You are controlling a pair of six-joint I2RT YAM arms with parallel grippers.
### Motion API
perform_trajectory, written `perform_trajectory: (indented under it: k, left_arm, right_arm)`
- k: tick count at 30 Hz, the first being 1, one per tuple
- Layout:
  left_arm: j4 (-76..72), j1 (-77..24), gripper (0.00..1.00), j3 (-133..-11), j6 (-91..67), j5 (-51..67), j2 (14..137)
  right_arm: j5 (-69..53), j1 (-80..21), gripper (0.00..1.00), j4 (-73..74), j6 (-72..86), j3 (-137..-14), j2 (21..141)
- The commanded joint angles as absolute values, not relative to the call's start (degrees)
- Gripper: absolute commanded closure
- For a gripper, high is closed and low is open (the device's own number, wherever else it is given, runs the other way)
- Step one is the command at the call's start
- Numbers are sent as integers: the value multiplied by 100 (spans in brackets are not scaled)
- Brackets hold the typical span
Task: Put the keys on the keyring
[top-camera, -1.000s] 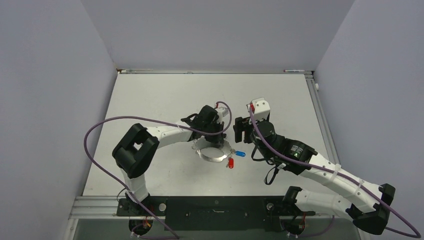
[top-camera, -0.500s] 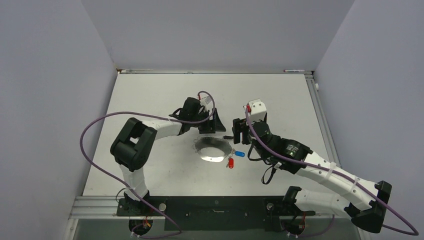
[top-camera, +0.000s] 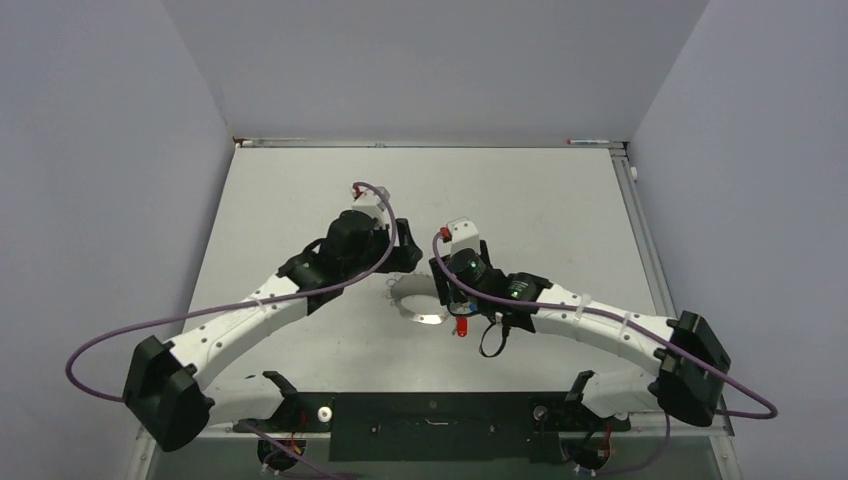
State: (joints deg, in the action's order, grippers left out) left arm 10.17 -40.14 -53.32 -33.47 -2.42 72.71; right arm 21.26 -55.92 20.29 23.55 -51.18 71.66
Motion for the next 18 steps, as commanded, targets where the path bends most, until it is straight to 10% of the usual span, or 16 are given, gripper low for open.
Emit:
perform_trajectory:
  k: [1,3,18]
  left_arm:
    - [2556,-4129,17,-5132,-2826,-1598,6343]
    - [2960,-4224,0,-5034,-2705,-1989,5742]
    - [3413,-4210,4,-4418,-1416,-2760,3788]
  right_arm:
    - [1539,-5542,39,1444,2493,-5290,7866]
    - [1375,-5541,39,1386,2505,-5458,8244]
    - [-38,-5561,39,881,2619,-6504,10421]
